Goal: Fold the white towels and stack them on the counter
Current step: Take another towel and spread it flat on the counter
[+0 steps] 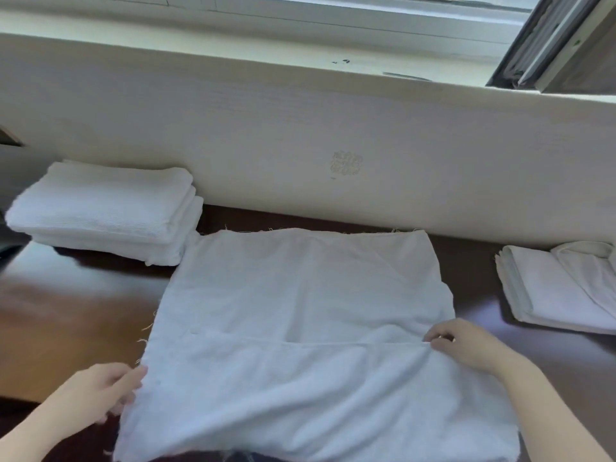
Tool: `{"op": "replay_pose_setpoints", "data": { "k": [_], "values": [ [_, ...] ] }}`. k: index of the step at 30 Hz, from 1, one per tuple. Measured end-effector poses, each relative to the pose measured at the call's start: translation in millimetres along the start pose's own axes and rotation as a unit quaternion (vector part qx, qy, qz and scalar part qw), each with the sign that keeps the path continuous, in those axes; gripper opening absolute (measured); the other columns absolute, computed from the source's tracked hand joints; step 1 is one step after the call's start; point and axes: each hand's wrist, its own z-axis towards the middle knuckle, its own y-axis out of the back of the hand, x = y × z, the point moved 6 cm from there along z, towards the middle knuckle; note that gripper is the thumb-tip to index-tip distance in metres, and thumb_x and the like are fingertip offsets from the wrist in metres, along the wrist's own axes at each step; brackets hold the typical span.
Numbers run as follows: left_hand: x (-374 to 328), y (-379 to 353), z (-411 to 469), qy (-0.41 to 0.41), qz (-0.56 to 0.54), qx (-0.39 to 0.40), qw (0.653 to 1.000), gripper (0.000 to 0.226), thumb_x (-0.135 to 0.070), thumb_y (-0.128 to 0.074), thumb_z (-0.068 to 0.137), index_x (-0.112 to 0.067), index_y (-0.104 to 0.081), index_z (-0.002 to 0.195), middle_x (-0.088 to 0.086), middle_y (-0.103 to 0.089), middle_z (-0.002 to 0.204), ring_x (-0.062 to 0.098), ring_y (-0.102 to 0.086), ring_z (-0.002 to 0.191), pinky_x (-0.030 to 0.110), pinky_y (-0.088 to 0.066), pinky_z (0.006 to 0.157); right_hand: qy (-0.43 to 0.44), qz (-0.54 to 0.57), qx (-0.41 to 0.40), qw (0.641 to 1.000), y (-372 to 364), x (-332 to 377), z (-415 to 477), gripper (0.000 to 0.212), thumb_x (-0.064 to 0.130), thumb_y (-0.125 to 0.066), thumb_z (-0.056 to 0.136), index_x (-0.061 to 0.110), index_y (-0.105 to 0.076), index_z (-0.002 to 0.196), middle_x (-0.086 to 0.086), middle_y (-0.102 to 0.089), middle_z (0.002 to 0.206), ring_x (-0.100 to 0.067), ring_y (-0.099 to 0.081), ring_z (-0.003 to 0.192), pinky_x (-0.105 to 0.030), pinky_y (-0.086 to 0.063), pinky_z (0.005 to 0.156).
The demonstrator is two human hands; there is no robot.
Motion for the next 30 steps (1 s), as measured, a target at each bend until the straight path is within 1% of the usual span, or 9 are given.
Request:
{"op": "replay_pose_setpoints", "data": {
  "k": [3, 5, 9, 12, 15, 19, 22, 26, 30],
  "values": [
    [-63, 8, 19, -0.09, 0.032, -0.098, 0.991, 0.022, -0.051, -0.055, 0.094, -0.035, -0.067, 0.084, -0.015, -0.071, 0.08, 0.003, -0.065, 0.078, 0.026, -0.05, 0.068, -0.011, 0.022, -0.069, 0.997, -3, 5, 19, 0.018, 0.022, -0.058, 0.096, 0.038, -0.065, 0.097, 0.004, -0.068, 0.102, -0.012, -0.06, 0.092, -0.023, -0.04, 0.077],
    [-115, 2, 32, -0.163, 0.003, -0.117, 0.98, 0.011, -0.042, -0.057, 0.096, -0.035, -0.065, 0.099, -0.02, -0.066, 0.1, 0.005, -0.063, 0.096, 0.024, -0.045, 0.079, -0.003, 0.042, -0.126, 0.991, 3, 12, 32, 0.022, 0.018, -0.054, 0.098, 0.025, -0.064, 0.116, -0.003, -0.066, 0.106, -0.018, -0.059, 0.095, -0.025, -0.038, 0.079],
    [-194, -15, 68, -0.268, 0.033, -0.16, 0.949, 0.038, -0.034, -0.055, 0.1, -0.021, -0.057, 0.135, 0.0, -0.052, 0.141, 0.02, -0.047, 0.133, 0.03, -0.036, 0.106, 0.047, -0.026, -0.237, 0.97, 18, 35, 60, 0.039, 0.013, -0.053, 0.099, 0.009, -0.054, 0.138, -0.016, -0.056, 0.135, -0.036, -0.049, 0.125, -0.041, -0.038, 0.104],
    [-221, -27, 101, -0.228, 0.097, -0.17, 0.954, 0.058, -0.051, -0.04, 0.101, -0.033, -0.029, 0.155, 0.007, -0.016, 0.165, 0.028, -0.01, 0.153, 0.044, -0.015, 0.121, 0.046, -0.098, -0.24, 0.965, 18, 51, 86, 0.05, 0.025, -0.044, 0.103, 0.018, -0.036, 0.152, -0.016, -0.032, 0.157, -0.038, -0.027, 0.143, -0.048, -0.025, 0.115],
    [-221, -51, 133, -0.183, 0.17, -0.125, 0.96, 0.073, -0.072, -0.019, 0.093, -0.043, 0.004, 0.156, 0.001, 0.011, 0.167, 0.026, 0.014, 0.152, 0.047, 0.004, 0.122, 0.019, -0.138, -0.238, 0.961, 10, 57, 110, 0.057, 0.044, -0.031, 0.104, 0.031, -0.014, 0.157, -0.004, -0.01, 0.165, -0.031, -0.004, 0.151, -0.051, -0.008, 0.119],
    [-218, -79, 149, -0.188, 0.23, -0.13, 0.946, 0.079, -0.086, 0.005, 0.079, -0.05, 0.031, 0.145, -0.006, 0.035, 0.158, 0.028, 0.029, 0.148, 0.051, 0.013, 0.12, -0.037, -0.156, -0.248, 0.955, -21, 33, 119, 0.064, 0.064, -0.01, 0.097, 0.041, 0.002, 0.156, 0.008, 0.0, 0.166, -0.029, 0.001, 0.152, -0.052, -0.001, 0.119],
    [-228, -85, 153, -0.214, 0.238, -0.164, 0.933, 0.08, -0.089, 0.008, 0.077, -0.053, 0.028, 0.145, -0.01, 0.034, 0.157, 0.026, 0.028, 0.149, 0.049, 0.015, 0.119, -0.083, -0.12, -0.268, 0.952, -32, 4, 113, 0.069, 0.073, 0.0, 0.09, 0.047, 0.006, 0.153, 0.014, 0.002, 0.165, -0.031, 0.002, 0.151, -0.053, 0.001, 0.119],
    [-254, -86, 165, -0.249, 0.24, -0.187, 0.92, 0.079, -0.088, 0.0, 0.082, -0.051, 0.02, 0.15, -0.011, 0.023, 0.162, 0.023, 0.023, 0.15, 0.046, 0.017, 0.119, -0.137, -0.105, -0.266, 0.949, -16, -23, 120, 0.07, 0.078, -0.003, 0.087, 0.052, 0.019, 0.148, 0.015, 0.013, 0.163, -0.032, 0.009, 0.149, -0.062, 0.002, 0.116],
    [-280, -82, 185, -0.265, 0.236, -0.191, 0.915, 0.08, -0.087, 0.004, 0.081, -0.048, 0.022, 0.149, -0.012, 0.022, 0.162, 0.02, 0.023, 0.15, 0.046, 0.015, 0.12, -0.145, -0.071, -0.264, 0.951, 2, -34, 132, 0.074, 0.082, -0.005, 0.083, 0.053, 0.017, 0.148, 0.011, 0.015, 0.164, -0.03, 0.014, 0.15, -0.061, 0.006, 0.116]
  ]
}}
